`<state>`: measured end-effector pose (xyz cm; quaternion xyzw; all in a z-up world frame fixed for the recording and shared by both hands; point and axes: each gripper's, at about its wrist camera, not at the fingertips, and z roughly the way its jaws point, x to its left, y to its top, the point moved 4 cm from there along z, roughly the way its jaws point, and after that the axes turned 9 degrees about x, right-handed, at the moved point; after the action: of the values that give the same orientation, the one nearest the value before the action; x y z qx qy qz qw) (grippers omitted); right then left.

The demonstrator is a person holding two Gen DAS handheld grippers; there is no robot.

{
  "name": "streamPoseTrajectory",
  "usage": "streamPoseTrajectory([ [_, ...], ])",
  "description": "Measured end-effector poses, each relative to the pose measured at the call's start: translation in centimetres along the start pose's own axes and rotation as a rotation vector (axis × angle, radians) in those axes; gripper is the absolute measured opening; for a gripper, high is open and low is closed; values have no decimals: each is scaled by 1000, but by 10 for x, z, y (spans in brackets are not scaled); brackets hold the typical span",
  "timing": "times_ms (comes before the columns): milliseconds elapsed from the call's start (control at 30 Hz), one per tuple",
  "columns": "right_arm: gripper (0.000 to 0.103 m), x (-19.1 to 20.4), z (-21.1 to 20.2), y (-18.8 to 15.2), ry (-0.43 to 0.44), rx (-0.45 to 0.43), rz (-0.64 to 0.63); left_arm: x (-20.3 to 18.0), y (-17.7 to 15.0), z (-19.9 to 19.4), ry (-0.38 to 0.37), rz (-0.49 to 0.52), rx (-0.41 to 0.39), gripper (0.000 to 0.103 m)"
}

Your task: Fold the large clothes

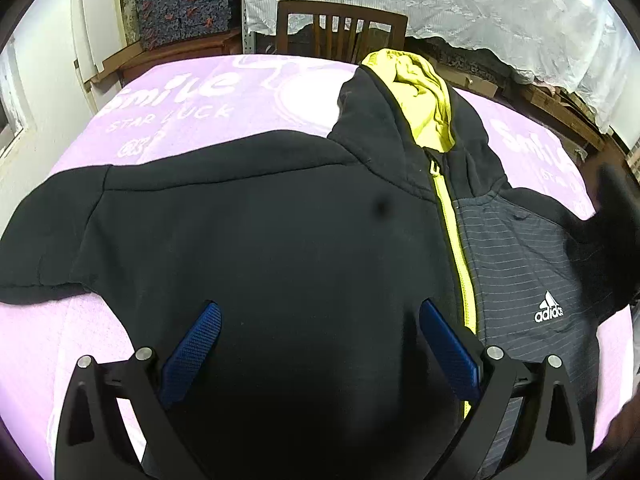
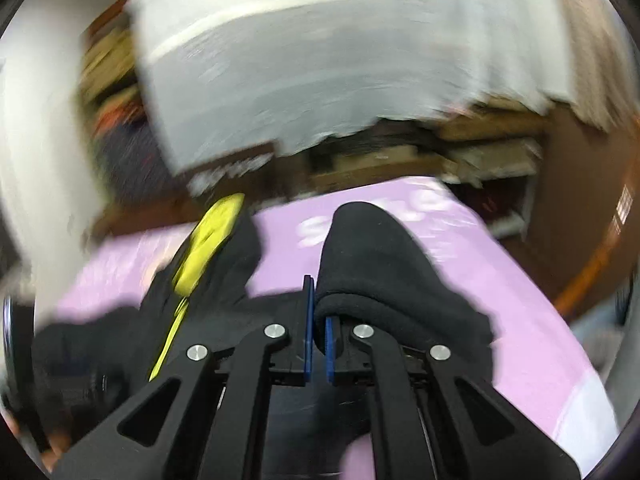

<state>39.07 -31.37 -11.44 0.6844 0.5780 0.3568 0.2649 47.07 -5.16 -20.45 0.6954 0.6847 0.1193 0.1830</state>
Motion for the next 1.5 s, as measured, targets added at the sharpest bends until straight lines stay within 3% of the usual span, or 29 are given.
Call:
streamPoseTrajectory([
  [167,5,68,28,-32,165,189,-191,-1,0,0,-3,6,0,100],
  [200,8,79,41,-44,207,284,-239,-1,0,0,-2,8,-1,100],
  [300,25,86,54,-60,230,405,-272,-4,-1,-1,-2,21,-4,100],
  [400,43,74,39,-46,391,426,-203,-8,-2,-3,-1,37,-14,100],
  [500,55,47,12,-17,539,372,-76,-21,-6,-12,-9,81,-33,99],
  [633,57,-2,3,4,628,312,183,-60,-15,-35,35,214,-113,99],
  [733,57,-13,19,1,704,361,289,-100,-31,-50,43,354,-151,99],
  [800,57,4,22,-6,774,429,268,-115,-38,-48,68,396,-146,99],
  [933,57,-13,8,9,650,337,286,-142,-40,-39,178,478,-179,99],
  [1067,55,-64,8,8,363,252,360,-174,-27,-31,217,560,-196,99],
  [1133,39,-89,20,-1,316,268,468,-189,-22,-25,237,605,-200,99],
  [1200,29,-112,33,-12,283,268,574,-204,-18,-16,262,651,-204,99],
  [1267,24,-139,41,-27,194,268,683,-218,-17,-7,279,695,-205,99],
  [1333,20,-159,46,-39,175,275,769,-229,-16,0,299,725,-215,99],
  [1500,20,-174,49,-44,252,237,871,-243,-7,7,287,711,-228,98],
])
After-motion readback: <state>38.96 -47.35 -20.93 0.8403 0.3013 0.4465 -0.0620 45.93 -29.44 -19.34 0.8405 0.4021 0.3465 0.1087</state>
